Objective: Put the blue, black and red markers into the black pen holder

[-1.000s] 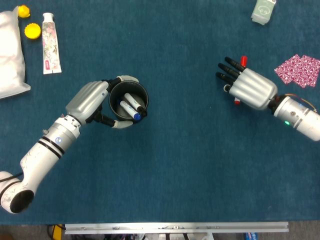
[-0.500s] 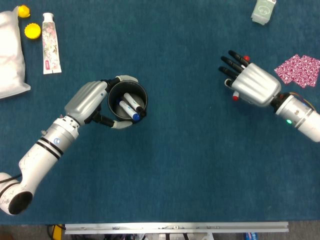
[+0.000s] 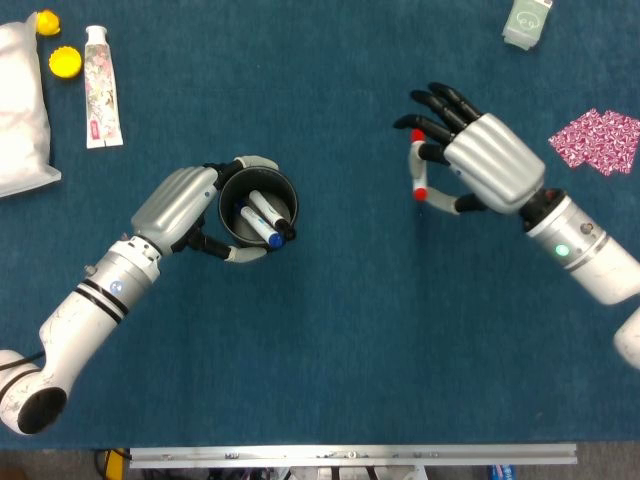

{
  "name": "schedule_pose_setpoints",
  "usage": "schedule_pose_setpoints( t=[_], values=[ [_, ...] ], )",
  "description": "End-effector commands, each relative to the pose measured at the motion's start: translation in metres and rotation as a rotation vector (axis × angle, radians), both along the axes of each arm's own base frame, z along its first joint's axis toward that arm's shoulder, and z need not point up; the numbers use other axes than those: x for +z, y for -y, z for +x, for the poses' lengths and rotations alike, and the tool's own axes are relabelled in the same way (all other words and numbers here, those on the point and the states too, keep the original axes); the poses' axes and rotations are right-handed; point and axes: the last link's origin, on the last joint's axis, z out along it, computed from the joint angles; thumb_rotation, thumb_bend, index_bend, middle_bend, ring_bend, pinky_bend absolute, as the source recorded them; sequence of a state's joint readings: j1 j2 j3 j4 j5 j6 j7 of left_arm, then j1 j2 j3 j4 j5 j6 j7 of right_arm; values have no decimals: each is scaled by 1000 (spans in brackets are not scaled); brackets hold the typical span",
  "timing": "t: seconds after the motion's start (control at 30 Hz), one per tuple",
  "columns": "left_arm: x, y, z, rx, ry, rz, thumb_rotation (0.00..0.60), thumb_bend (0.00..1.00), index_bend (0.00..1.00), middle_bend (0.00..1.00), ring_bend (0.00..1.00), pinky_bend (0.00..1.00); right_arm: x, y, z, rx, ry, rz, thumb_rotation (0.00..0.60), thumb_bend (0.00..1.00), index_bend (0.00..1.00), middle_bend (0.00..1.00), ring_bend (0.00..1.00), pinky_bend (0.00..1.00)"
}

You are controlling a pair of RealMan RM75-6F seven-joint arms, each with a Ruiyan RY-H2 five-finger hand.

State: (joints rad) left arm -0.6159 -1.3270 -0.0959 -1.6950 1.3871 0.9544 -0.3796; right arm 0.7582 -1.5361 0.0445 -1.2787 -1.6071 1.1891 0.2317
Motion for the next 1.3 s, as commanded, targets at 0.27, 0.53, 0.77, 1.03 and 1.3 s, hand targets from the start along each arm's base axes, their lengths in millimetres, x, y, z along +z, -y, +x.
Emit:
schedule_pose_setpoints(
  t=[0.27, 0.53, 0.77, 1.03, 1.3],
  values=[
    [-6, -2, 7, -12, -8, -18, 571, 145, 205, 403, 324, 281, 35, -12, 88, -121, 370, 263, 600, 300, 646, 250, 10, 0],
    [-12, -6, 10, -18, -11, -29, 572, 144, 205, 403, 324, 280, 43, -23, 126, -112, 496, 372, 600, 299, 653, 255, 14, 0],
    [-16, -8, 13, -20, -6, -38, 572, 144, 205, 403, 324, 281, 46, -32, 141, -106, 537, 441, 600, 297, 653, 256, 15, 0],
    [-15, -8, 16, -28, 0, -34, 572, 145, 204, 403, 324, 281, 38, -29, 136, -130, 526, 434, 600, 298, 653, 256, 15, 0],
    [-14, -10, 20, -37, 4, -30, 572, 144, 204, 403, 324, 281, 26, -29, 125, -170, 503, 454, 600, 299, 653, 256, 15, 0]
  ],
)
